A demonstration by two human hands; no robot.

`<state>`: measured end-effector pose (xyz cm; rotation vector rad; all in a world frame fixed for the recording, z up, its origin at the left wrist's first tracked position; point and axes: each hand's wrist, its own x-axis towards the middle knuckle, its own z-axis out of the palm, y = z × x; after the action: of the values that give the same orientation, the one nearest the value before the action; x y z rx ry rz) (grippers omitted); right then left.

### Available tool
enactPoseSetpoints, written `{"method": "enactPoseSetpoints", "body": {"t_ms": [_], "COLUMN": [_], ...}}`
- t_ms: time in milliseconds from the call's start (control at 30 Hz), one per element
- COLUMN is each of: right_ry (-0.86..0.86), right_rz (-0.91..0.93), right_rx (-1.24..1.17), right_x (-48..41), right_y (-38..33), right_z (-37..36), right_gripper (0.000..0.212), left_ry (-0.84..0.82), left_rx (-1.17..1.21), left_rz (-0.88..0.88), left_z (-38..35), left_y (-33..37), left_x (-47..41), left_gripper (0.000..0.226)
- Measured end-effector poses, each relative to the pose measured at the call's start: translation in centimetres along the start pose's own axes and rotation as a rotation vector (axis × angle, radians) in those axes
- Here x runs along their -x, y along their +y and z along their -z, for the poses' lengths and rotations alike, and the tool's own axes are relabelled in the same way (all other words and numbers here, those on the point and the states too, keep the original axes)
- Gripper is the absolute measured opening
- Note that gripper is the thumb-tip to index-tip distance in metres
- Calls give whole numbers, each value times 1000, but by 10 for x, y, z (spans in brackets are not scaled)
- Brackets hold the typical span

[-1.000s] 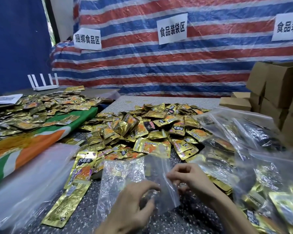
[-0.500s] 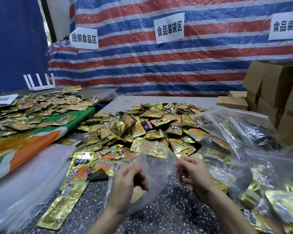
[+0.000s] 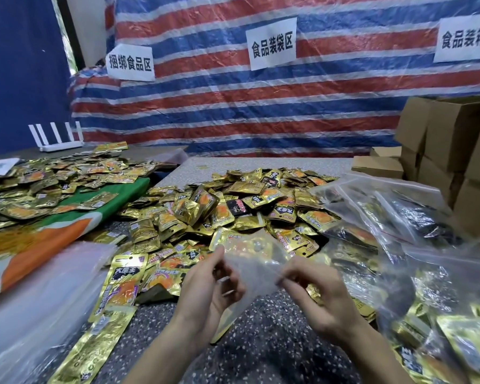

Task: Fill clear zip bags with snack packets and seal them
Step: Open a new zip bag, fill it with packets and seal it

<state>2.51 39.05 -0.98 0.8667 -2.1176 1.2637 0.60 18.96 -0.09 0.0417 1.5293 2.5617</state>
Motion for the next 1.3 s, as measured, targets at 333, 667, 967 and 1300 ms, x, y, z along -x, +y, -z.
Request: {"method": "enactPoseSetpoints", "body": {"t_ms": [333, 667, 967, 1300], "right_ry": [237, 142, 119, 60], "right_rz": [15, 83, 58, 81], "right_rx": [56, 23, 38, 52], "right_x": [1, 0, 2, 2], "right_y": [8, 2, 6, -1], "right_z": [16, 14, 13, 4], "right_gripper": [15, 16, 13, 9], "left_ry": [-3, -173, -51, 237], "left_rx": [-1337, -2129, -1579, -688], "left_rz": [-332, -229, -330, -380], "left_z": [12, -1, -21, -18], "left_y": [-21, -51, -7, 73], "left_x": [-101, -165, -139, -76], "left_gripper": [38, 69, 19, 18]}}
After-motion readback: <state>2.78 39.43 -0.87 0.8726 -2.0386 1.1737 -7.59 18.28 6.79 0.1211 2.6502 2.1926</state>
